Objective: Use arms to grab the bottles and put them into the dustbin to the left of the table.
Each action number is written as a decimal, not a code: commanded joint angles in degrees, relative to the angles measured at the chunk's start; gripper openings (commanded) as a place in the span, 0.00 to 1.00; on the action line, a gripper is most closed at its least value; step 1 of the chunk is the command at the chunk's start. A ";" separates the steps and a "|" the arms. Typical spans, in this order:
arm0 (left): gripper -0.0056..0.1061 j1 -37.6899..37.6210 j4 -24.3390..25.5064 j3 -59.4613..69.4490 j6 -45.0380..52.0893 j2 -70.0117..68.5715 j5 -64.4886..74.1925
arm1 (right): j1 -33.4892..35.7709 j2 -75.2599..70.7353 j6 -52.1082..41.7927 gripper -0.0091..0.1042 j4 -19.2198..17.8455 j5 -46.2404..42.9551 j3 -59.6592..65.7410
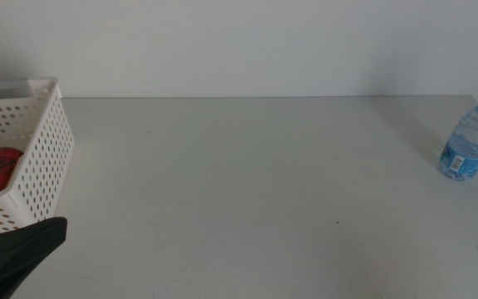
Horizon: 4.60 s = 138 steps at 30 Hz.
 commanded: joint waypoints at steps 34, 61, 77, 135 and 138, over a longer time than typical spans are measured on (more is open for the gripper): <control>0.89 -0.44 -0.49 -1.27 -0.08 0.29 -4.35 | -0.32 41.71 13.43 0.64 -7.86 -47.09 -0.54; 0.89 -0.44 -0.49 -1.27 -0.08 0.29 -4.35 | -0.32 80.45 13.22 0.64 -7.63 -85.52 -0.59; 0.89 -0.44 -0.49 -1.27 -0.08 0.29 -4.35 | -0.32 91.95 6.94 0.67 -1.91 -91.33 -8.49; 0.89 -0.44 -0.49 -1.27 -0.08 0.29 -4.35 | -0.18 122.03 3.34 0.23 2.61 -88.71 -53.94; 0.89 -0.44 -0.49 -1.27 -0.08 0.29 -4.35 | 1.20 120.85 11.71 0.07 -5.23 -88.66 -53.98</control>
